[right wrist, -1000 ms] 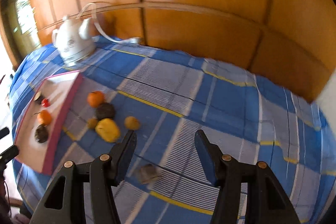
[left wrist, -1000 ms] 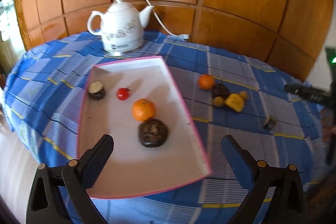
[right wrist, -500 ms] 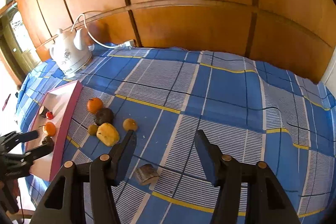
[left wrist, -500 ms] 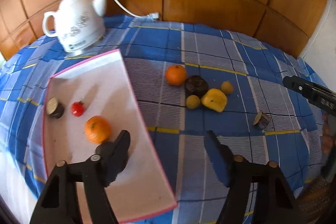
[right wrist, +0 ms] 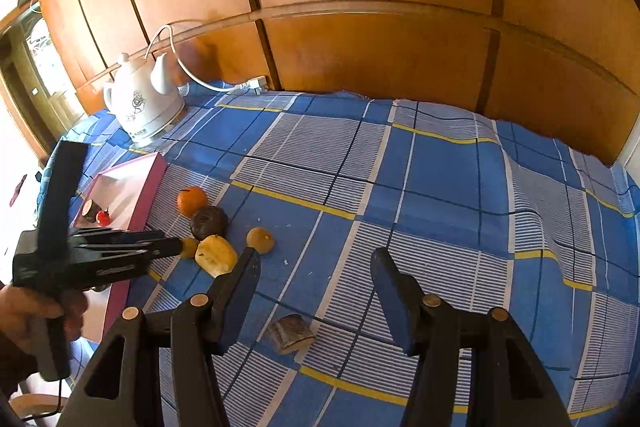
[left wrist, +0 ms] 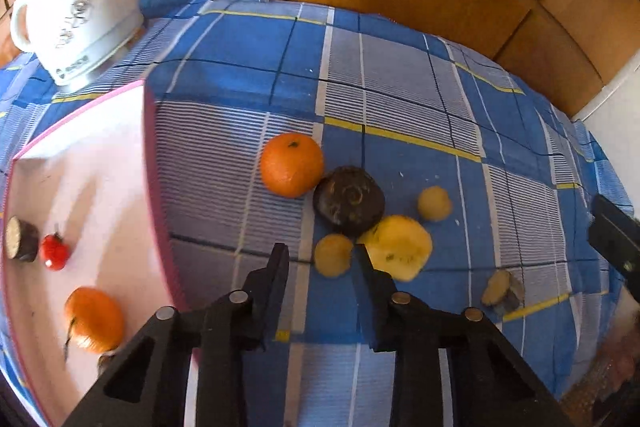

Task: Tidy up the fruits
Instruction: 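Grasp the small yellow round fruit with the left gripper, then grasp the yellow pepper with the right gripper while the left gripper holds the yellow fruit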

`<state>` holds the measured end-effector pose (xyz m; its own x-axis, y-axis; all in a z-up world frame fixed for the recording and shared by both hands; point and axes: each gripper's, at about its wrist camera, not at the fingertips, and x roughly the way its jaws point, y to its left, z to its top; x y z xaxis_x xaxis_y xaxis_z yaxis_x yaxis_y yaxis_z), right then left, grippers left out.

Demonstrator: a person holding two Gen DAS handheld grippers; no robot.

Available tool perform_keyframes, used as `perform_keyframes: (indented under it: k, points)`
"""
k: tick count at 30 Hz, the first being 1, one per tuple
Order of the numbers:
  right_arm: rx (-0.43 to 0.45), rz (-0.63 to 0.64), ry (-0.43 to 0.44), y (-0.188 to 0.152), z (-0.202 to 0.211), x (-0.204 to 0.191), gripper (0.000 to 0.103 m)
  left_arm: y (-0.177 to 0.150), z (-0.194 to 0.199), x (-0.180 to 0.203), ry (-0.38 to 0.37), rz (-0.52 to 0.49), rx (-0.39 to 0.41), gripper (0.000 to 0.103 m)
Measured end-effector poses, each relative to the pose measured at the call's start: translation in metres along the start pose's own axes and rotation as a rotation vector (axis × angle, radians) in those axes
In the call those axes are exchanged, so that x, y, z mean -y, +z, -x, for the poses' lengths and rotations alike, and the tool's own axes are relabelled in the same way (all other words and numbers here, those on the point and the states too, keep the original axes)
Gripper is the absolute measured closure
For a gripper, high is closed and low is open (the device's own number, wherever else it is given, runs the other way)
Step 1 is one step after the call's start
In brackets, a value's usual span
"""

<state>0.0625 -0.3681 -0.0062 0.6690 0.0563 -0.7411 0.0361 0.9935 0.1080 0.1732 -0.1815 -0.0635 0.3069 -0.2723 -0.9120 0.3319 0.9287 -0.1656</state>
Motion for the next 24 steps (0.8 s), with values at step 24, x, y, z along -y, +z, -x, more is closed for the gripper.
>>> perform_keyframes:
  k: [24]
  points:
    - [-0.158,-0.077,0.058,-0.007,-0.031,0.015,0.045,-0.067,0.007,0.032,-0.042,-0.115,0.121,0.079]
